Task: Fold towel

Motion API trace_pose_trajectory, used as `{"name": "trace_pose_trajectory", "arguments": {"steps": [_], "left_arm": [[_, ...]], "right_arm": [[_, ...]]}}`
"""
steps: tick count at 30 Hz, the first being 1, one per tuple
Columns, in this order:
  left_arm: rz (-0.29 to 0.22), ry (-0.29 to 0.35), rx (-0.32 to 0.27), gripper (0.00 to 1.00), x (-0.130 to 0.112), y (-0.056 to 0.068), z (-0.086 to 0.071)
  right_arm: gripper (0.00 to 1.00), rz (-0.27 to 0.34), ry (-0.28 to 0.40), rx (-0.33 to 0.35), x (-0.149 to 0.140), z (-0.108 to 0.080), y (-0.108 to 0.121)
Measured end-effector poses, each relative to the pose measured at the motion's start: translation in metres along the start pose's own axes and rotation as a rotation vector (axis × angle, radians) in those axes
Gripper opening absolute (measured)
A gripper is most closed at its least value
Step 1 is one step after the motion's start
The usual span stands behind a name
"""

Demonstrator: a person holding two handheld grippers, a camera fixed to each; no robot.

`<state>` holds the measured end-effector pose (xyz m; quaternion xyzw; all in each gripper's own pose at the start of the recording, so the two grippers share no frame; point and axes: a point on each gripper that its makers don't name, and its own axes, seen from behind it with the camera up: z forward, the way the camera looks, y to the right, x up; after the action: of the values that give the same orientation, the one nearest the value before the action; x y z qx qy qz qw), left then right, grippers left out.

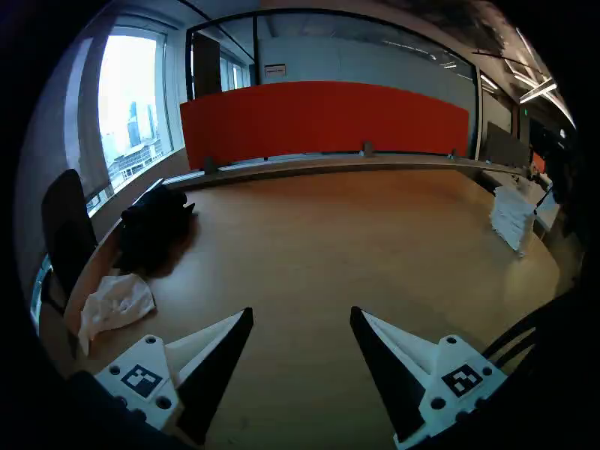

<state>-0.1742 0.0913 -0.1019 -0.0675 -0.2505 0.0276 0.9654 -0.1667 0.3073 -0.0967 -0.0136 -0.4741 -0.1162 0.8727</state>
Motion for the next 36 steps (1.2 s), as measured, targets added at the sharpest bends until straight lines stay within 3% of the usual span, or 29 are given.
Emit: {"name": "trace_pose_trajectory", "arguments": {"steps": [4,6,15,36], "left_arm": [[-0.001,0.004,-0.002,0.96,0.001,0.0,0.0],[-0.002,0.005,-0.002,0.96,0.001,0.0,0.0],[-0.008,0.009,-0.002,0.96,0.001,-0.003,-0.002],[-0.037,0.023,0.012,0.96,0.01,-0.006,-0.001]], "right_arm": [[0.94,0.018,0.012,-0.002,0.001,-0.002,-0.003],[0.96,0.029,0.018,-0.005,0.001,-0.003,-0.004],[0.96,0.098,0.075,-0.012,0.009,-0.009,-0.009],[0.96,0.297,0.368,-0.065,0.063,-0.035,-0.014]]}}
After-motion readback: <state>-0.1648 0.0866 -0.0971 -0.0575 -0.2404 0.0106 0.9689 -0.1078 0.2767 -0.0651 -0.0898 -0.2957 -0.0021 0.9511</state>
